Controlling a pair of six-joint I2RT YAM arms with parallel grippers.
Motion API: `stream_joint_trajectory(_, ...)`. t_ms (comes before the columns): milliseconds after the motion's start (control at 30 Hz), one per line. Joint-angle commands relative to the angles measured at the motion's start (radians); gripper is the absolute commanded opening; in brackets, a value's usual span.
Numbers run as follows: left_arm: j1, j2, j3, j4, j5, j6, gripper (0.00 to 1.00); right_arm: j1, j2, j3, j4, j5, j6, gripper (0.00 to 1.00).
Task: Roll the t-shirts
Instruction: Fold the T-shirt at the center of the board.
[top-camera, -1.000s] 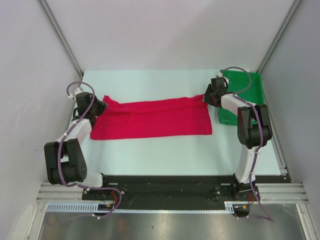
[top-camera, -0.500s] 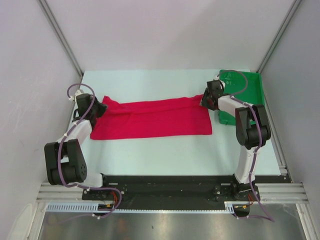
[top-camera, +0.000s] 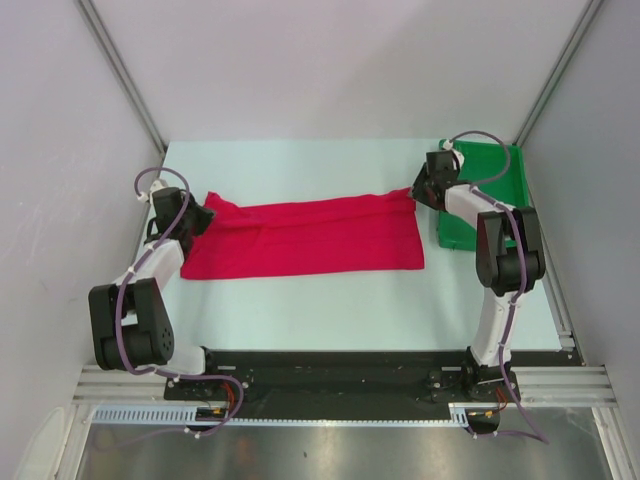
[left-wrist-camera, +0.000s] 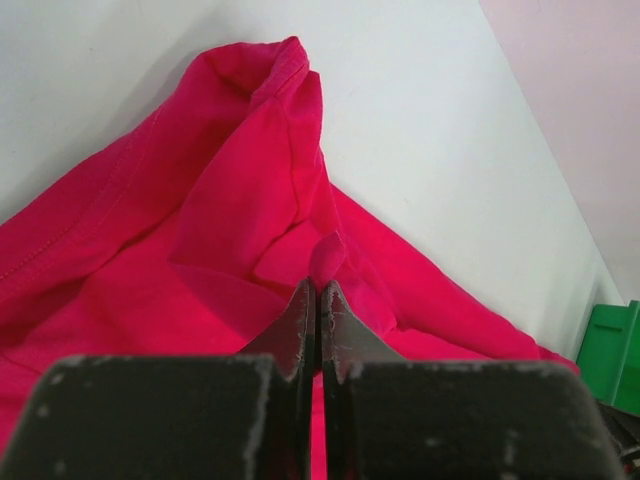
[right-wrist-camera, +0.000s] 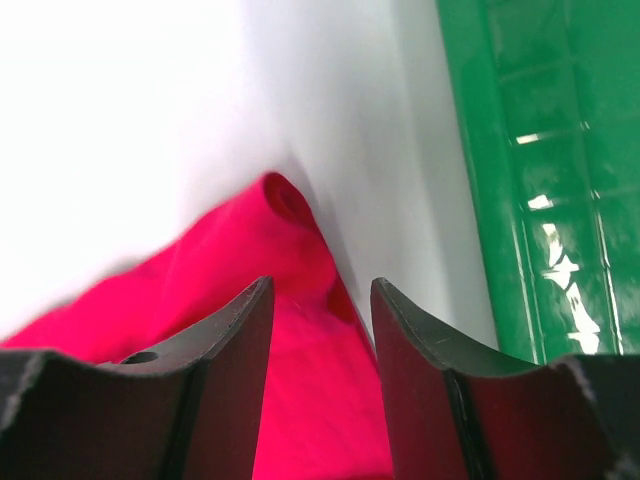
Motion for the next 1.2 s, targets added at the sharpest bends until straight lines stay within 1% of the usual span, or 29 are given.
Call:
stream_joint_trajectory(0, 0.008, -0.015, 0.015, 0.029, 0.013, -0.024, 0.0, 0.006, 0.036, 0.066, 0.02, 0.009, 0.004, 0.49)
stream_joint_trajectory(100, 0.007, -0.006, 0.015, 0.031, 0.017, -0.029, 0.0, 0.011, 0.059, 0.096, -0.001, -0.004, -0.005, 0.49)
stream_joint_trajectory(233, 0.008, -0.006, 0.016, 0.029, 0.023, -0.032, 0.0, 0.02, 0.079, 0.121, -0.053, 0.012, -0.02, 0.45)
stream_joint_trajectory(333, 0.008, -0.013, 0.015, 0.022, 0.025, -0.032, 0.0, 0.024, 0.08, 0.116, -0.093, 0.013, -0.022, 0.41)
stream_joint_trajectory(533, 0.008, -0.039, 0.006, 0.014, 0.022, -0.025, 0.0, 0.041, 0.037, 0.067, -0.127, 0.021, -0.034, 0.27)
stream_joint_trajectory(800, 0.01, -0.059, -0.004, 0.011, 0.028, -0.029, 0.0, 0.072, -0.05, -0.008, -0.139, 0.024, -0.069, 0.24)
stream_joint_trajectory(900, 0.008, -0.064, -0.004, 0.009, 0.029, -0.029, 0.0, 0.066, -0.087, -0.035, -0.141, 0.024, -0.073, 0.27)
stream_joint_trajectory(967, 0.008, -0.062, -0.001, 0.009, 0.035, -0.03, 0.0, 0.06, -0.11, -0.048, -0.139, 0.022, -0.076, 0.3)
stream_joint_trajectory(1167, 0.008, -0.065, -0.004, 0.011, 0.034, -0.027, 0.0, 0.029, -0.093, -0.048, -0.118, -0.014, -0.047, 0.33)
